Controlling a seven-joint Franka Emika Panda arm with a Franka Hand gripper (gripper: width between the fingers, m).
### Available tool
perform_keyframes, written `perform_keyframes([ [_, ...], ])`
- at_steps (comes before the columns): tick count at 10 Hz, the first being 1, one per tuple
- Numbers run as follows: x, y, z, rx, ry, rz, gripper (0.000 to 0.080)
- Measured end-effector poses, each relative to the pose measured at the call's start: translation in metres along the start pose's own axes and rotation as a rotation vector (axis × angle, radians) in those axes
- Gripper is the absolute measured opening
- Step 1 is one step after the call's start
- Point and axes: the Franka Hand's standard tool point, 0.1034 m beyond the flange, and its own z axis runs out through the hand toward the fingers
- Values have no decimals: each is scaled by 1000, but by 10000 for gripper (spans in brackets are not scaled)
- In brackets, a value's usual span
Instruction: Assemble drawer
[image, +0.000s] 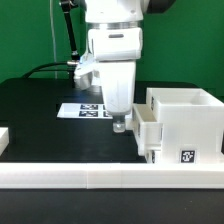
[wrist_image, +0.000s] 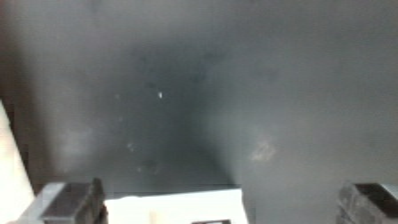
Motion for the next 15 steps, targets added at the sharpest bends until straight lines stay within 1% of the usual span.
perform_keyframes([
  [2,15,-1,4,5,5,6,649],
  [5,17,0,3,6,4,36,649],
  [6,15,1,2,5,4,30,649],
  [7,3,1,1,6,0,13,649],
  [8,-12,0,0,18,-6,16,649],
  [9,-22,-1,-4,26,-10,16,649],
  [10,-29,1,-8,19,-12,16,649],
  [11,-32,2,-11,12,-14,19,649],
  [15,-32,1,-8,17,-13,18,649],
])
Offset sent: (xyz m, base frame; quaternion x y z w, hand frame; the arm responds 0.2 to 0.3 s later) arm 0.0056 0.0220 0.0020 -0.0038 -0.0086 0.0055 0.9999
